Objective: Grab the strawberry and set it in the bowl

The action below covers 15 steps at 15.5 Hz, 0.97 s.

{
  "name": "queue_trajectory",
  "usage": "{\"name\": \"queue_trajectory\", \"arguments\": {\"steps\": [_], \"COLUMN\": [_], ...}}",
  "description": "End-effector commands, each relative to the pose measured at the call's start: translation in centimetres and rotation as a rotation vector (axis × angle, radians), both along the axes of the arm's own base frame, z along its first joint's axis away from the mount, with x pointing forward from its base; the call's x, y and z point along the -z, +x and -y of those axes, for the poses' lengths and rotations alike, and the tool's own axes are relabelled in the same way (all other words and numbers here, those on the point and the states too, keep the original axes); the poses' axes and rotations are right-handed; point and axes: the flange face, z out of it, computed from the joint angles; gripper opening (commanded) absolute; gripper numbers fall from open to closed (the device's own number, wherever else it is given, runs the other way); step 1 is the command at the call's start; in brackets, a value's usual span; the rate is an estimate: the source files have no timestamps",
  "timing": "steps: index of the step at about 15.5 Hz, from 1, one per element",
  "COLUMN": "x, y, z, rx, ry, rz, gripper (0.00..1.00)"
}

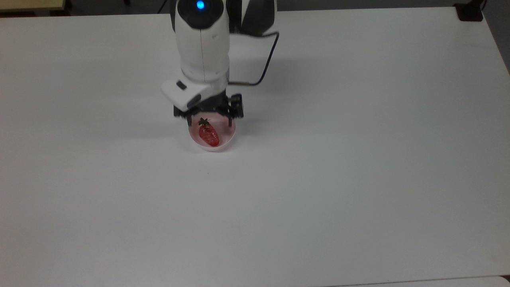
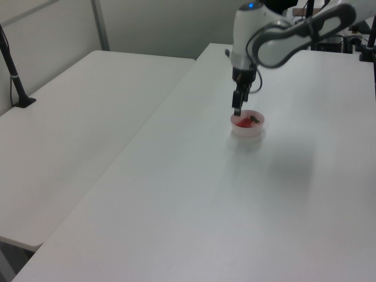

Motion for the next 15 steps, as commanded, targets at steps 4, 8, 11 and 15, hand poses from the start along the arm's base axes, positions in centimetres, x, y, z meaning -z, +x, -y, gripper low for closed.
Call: {"name": "queue_trajectory", "arguments": {"steps": [4,8,11,15], "x": [-17.8,-22.6,-22.8,-22.8], "y": [-7.5,-12.2,-10.8,-10.2], "z": [1.5,3.0,3.8,4.8], "rx": [0.099,0.121,0.078,0.018], "ry": [-0.006,0.018,0.024,0.021], "rz": [-0.13,-0.104,-0.015,0.014], "gripper": [1.0,1.0,1.0,1.0]}}
